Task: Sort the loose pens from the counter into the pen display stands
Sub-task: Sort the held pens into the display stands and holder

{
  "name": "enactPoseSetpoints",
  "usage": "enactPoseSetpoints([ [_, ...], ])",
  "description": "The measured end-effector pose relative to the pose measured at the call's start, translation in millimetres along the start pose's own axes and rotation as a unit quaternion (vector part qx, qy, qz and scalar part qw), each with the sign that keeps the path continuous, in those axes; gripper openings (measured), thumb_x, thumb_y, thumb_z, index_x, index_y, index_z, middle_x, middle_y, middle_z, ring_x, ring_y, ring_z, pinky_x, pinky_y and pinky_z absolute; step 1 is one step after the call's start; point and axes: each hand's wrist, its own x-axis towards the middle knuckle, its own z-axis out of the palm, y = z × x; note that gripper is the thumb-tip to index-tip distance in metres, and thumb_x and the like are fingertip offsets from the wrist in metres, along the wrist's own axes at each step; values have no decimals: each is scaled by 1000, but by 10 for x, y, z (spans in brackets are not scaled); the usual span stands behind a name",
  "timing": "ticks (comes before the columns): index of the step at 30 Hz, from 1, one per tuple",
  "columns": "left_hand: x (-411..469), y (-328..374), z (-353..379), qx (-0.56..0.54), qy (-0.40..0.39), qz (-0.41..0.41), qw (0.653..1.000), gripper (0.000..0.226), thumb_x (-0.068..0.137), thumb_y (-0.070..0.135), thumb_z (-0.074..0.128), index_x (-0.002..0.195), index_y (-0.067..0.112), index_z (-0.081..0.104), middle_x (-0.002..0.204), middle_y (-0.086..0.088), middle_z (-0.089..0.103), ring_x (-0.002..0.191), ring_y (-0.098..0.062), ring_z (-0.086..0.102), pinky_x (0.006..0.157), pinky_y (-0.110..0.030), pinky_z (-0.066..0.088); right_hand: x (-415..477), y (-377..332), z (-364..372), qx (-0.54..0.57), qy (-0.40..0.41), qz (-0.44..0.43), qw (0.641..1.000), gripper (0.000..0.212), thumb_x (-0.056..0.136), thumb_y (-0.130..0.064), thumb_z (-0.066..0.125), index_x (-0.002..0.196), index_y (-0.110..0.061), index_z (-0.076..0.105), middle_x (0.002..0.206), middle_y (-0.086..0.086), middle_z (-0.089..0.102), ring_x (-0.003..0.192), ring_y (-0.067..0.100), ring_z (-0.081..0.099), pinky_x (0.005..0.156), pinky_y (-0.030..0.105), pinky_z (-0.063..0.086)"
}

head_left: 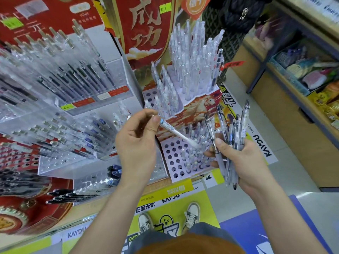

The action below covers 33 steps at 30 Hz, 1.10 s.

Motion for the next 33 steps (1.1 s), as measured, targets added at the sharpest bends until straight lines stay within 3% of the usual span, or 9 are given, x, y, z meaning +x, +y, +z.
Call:
enactPoseSetpoints([
  [7, -56, -75, 3, 138, -54, 117, 982, 20, 83, 7, 71, 91, 25, 71, 85, 23, 66, 79, 6, 61, 75, -11, 45, 59, -40, -30, -27, -13, -15, 999, 10, 91, -11, 61, 99, -6, 63, 73, 10, 71, 70, 26, 71, 55, 29, 55],
  [10, -55, -228, 64, 199, -93, 138, 966, 14, 82, 6, 71, 94, 13, 75, 81, 30, 63, 80, 16, 58, 75, -4, 43, 83, -36, 18, -24, -25, -6, 999, 8, 91, -9, 60, 98, -7, 64, 71, 9, 71, 64, 22, 69, 54, 28, 55],
  [16, -21, -487, 140, 216, -125, 114, 962, 17, 80, 8, 74, 97, 11, 76, 87, 19, 65, 82, 15, 60, 79, -7, 47, 102, -18, 62, -24, -44, 15, 999, 15, 90, -7, 62, 105, -2, 62, 77, 15, 71, 65, 21, 70, 55, 26, 55],
  [25, 60, -515, 211, 209, -149, 103, 961, 12, 82, 7, 72, 92, 11, 76, 86, 10, 71, 83, -2, 65, 80, -16, 51, 108, -43, 81, -35, -60, 30, 997, 14, 88, -6, 64, 102, -4, 63, 78, 14, 72, 66, 22, 70, 57, 29, 57],
  [30, 36, -642, 209, 285, -191, 159, 926, 13, 82, 11, 69, 92, 9, 76, 91, -1, 74, 88, -6, 63, 83, -11, 46, 126, -62, 51, -32, -73, 33, 996, 13, 88, -4, 63, 101, -4, 65, 80, 16, 71, 65, 22, 70, 56, 28, 56],
  [33, 25, -674, 232, 318, -235, 174, 902, 17, 80, 10, 65, 93, 6, 76, 91, -7, 75, 86, -17, 69, 82, -18, 47, 133, -57, 38, -34, -88, 31, 995, 18, 83, -6, 66, 100, -3, 66, 81, 17, 70, 66, 22, 67, 58, 28, 56],
])
